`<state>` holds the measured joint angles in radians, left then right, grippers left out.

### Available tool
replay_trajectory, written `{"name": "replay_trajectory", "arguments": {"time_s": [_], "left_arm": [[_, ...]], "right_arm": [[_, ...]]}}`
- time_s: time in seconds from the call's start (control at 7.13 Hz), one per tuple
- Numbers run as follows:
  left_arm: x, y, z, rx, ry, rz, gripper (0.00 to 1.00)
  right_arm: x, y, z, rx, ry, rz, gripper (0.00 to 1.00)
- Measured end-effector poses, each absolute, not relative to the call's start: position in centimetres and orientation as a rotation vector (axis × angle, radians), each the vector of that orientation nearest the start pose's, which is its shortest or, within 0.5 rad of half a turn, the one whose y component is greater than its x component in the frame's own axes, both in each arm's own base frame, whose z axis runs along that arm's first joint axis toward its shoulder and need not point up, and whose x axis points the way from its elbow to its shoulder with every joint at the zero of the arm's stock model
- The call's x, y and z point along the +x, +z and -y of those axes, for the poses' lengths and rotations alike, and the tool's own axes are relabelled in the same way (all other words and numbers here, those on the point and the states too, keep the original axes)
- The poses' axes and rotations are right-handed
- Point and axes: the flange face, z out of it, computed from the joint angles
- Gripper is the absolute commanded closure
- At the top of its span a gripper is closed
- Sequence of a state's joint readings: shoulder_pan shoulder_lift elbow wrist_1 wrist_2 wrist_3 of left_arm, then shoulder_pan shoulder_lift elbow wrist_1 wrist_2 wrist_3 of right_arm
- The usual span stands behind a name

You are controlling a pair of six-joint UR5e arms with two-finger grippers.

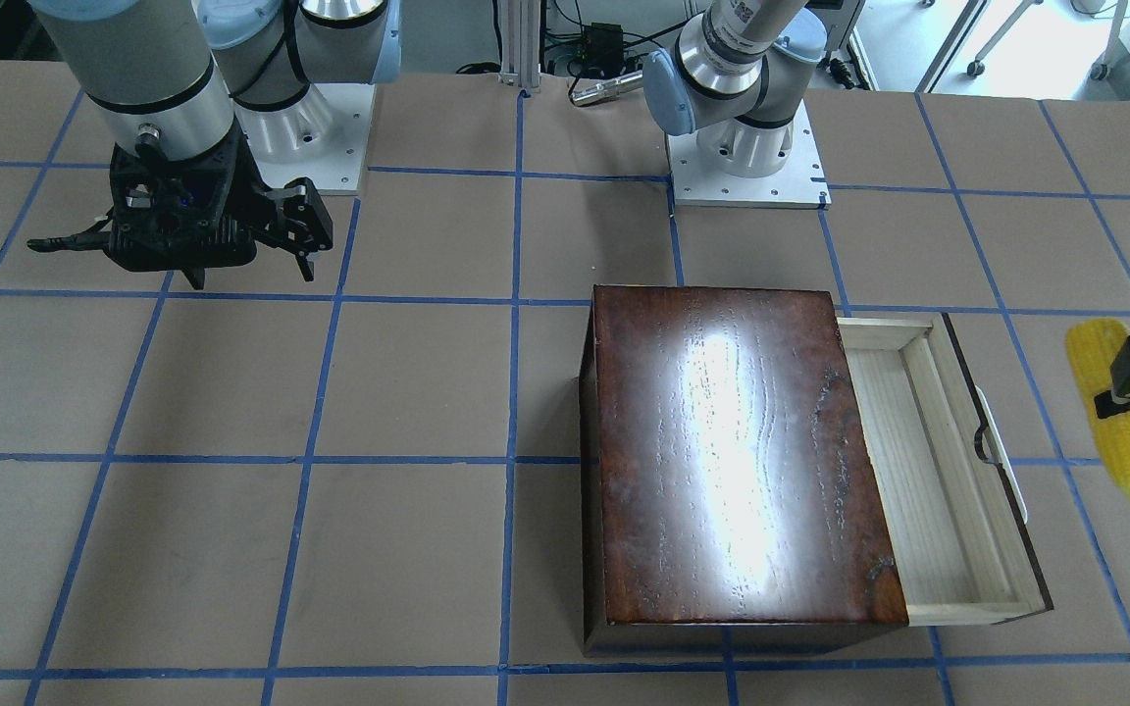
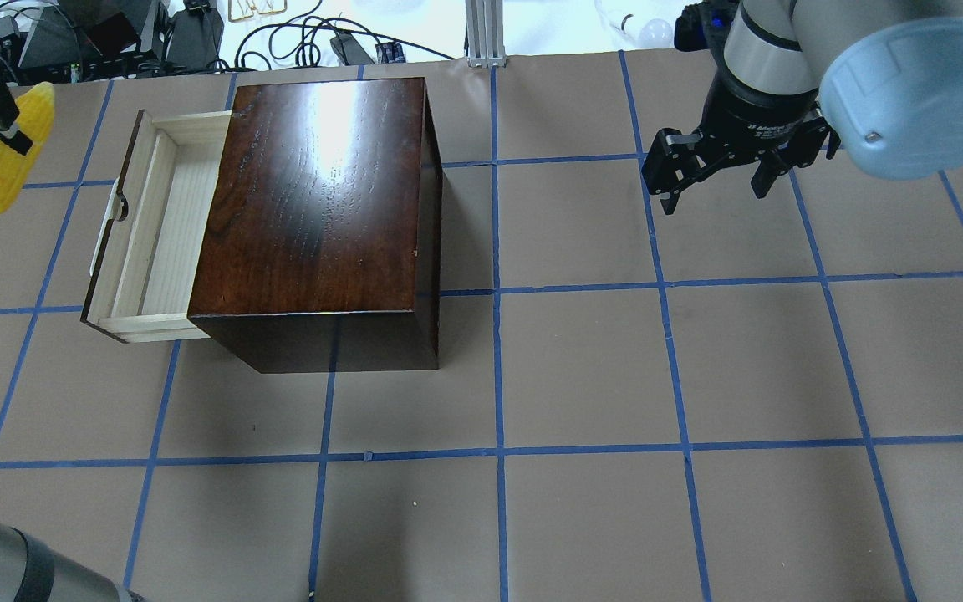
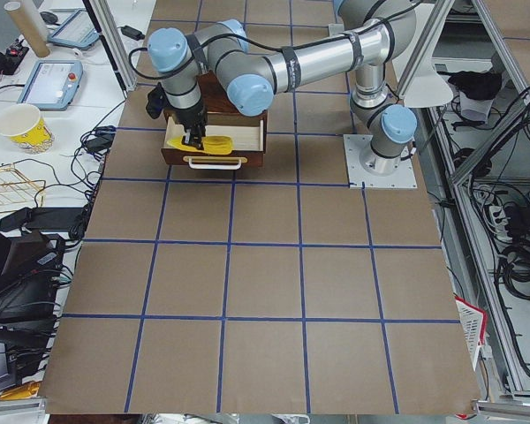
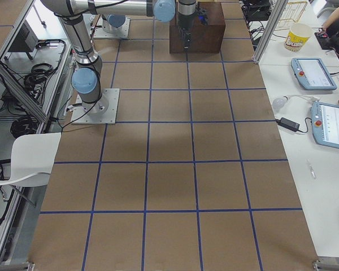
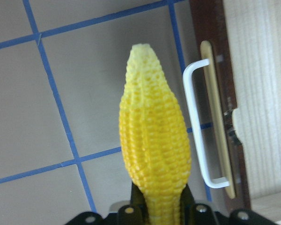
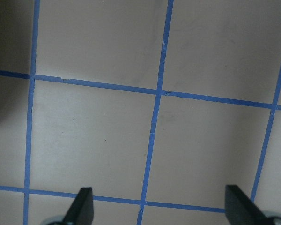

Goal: Open drawer and put corn inside
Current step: 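Lift the corn and carry it over the open drawer with the left gripper, then lower the corn into the drawer and open the left gripper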

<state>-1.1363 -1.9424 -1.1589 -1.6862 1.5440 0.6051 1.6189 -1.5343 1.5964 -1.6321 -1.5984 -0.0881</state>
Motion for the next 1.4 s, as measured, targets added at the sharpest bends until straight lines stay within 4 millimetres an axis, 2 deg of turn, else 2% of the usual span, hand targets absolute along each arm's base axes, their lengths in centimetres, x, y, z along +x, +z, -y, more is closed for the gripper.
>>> {"name": "replay_trajectory", "arguments": {"time_s": [0.14,0.28,0.42,1.12,1.4], "left_arm": [[11.7,46.2,64.3,0.242,0.098,-3.195,1.0],[9.8,45.3,64.9,0.229,0.122,-3.2,1.0],[8.8,44.2,65.1,0.229,0.149,-3.205,1.0],[6.7,36.4,65.1,0.135,0.117,-3.286,1.0],[6.1,34.8,64.8,0.141,0.128,-3.293,0.98]], "right_arm": [[15.5,46.3,50.0,-0.216,0.002,-3.162,0.0],[15.5,46.3,50.0,-0.216,0.002,-3.162,0.0],[15.5,46.4,50.0,-0.216,0.001,-3.162,0.0],[15.6,46.4,50.0,-0.217,0.001,-3.162,0.0],[15.6,46.4,50.0,-0.217,0.001,-3.162,0.0]]}}
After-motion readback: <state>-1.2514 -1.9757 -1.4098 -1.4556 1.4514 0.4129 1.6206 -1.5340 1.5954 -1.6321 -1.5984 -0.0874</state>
